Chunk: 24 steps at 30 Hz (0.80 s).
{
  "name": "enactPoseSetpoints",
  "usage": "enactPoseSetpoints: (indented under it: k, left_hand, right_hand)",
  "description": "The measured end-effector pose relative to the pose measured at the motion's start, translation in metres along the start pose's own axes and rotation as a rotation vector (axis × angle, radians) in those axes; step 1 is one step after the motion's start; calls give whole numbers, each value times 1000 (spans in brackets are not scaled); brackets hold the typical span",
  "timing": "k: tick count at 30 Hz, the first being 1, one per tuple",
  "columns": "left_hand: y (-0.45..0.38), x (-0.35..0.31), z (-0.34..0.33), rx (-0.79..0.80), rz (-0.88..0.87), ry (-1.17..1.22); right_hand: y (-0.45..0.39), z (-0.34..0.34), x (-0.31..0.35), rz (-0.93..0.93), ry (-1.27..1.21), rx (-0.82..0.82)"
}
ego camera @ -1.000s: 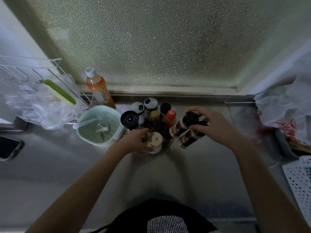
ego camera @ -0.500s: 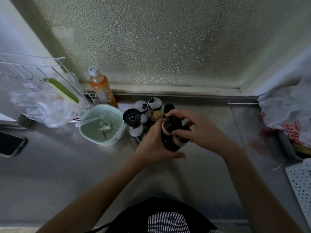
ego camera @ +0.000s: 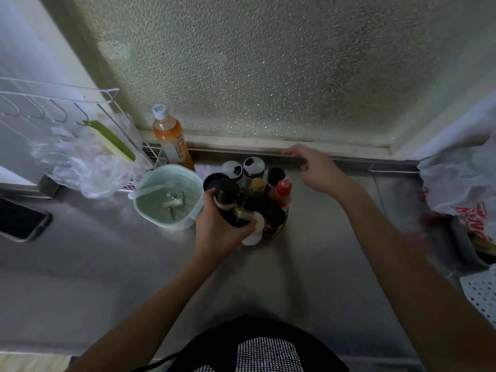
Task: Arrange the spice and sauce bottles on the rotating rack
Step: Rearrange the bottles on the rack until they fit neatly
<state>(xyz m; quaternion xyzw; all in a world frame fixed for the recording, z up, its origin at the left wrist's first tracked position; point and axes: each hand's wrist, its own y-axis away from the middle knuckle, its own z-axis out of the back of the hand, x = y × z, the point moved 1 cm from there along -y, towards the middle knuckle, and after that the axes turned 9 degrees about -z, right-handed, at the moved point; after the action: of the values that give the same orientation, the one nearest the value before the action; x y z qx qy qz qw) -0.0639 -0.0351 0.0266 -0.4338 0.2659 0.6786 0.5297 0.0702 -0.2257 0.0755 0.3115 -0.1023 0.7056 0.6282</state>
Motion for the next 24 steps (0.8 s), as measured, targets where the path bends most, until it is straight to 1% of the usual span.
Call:
enactPoseSetpoints:
  k: [2, 3, 5, 9, 11, 13, 14, 16, 17, 19, 21, 24]
  left_hand:
    - [3, 10, 4, -41, 42, 20]
    - [4, 16, 5, -47, 59, 37]
    - [7, 25, 3, -27, 86, 62]
    - [9, 35, 1, -41, 146, 99]
    - [8, 39, 4, -51, 171, 82]
    - [6, 45, 8, -66, 183, 51]
    - [5, 48, 9, -69, 186, 40]
    - [6, 55, 10, -67, 200, 22]
    - [6, 57, 10, -67, 206, 17]
    - [6, 60, 9, -71, 225, 16]
    - [5, 62, 10, -78, 242, 20]
    - [5, 62, 11, -88, 261, 41]
  right_hand:
    - [-17, -15, -6, 43, 181, 186]
    - [-21, -22, -5, 68, 228, 246]
    - [-26, -33, -4, 103, 281, 283]
    - [-33, -40, -5, 113, 366, 262]
    - [-32, -35, -6, 119, 354, 222]
    - [-26, -16, 2, 110, 249, 124]
    - [-23, -2, 10, 113, 211, 44]
    - [-12, 25, 33, 119, 177, -96]
    - [-4, 36, 47, 136, 167, -128]
    - [12, 42, 76, 204, 137, -96]
    - [24, 27, 94, 241, 160, 11]
    - [26, -16, 92, 263, 398, 101]
